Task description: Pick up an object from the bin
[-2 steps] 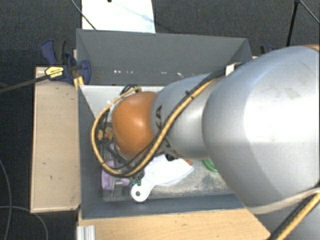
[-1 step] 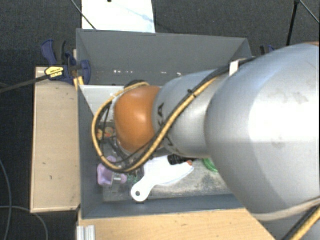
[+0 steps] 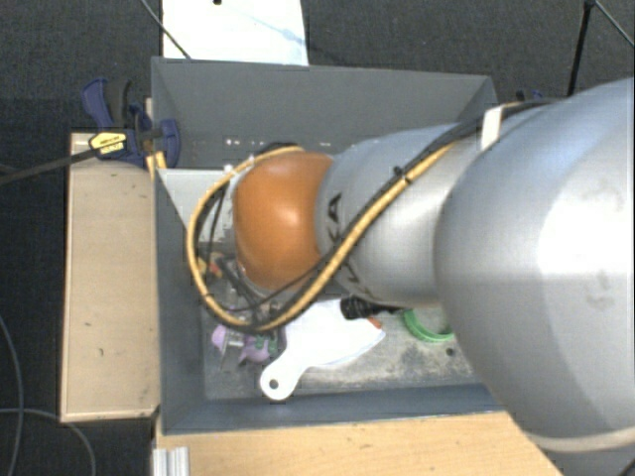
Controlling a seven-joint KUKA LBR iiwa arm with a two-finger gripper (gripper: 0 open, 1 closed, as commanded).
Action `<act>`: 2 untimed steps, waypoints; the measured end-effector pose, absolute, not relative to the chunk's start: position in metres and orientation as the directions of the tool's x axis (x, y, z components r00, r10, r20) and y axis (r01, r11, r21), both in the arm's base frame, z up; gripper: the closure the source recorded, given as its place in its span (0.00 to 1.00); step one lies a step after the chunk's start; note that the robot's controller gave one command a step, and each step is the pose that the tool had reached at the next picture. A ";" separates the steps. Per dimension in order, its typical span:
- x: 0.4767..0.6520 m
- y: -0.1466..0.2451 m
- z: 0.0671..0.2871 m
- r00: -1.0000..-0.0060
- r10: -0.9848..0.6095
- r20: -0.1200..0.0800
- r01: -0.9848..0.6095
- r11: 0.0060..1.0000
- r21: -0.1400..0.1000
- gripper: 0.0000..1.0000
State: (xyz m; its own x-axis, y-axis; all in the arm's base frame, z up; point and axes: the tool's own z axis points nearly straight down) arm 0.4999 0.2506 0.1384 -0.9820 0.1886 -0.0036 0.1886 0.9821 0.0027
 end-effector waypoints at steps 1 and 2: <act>0.499 0.242 0.067 -0.955 0.297 0.002 0.297 0.955 -0.002 0.00; 0.508 0.245 0.071 -0.970 0.245 -0.002 0.245 0.970 0.003 1.00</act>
Offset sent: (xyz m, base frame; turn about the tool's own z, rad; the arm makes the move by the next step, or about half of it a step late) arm 0.0069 -0.0061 -0.0684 0.0544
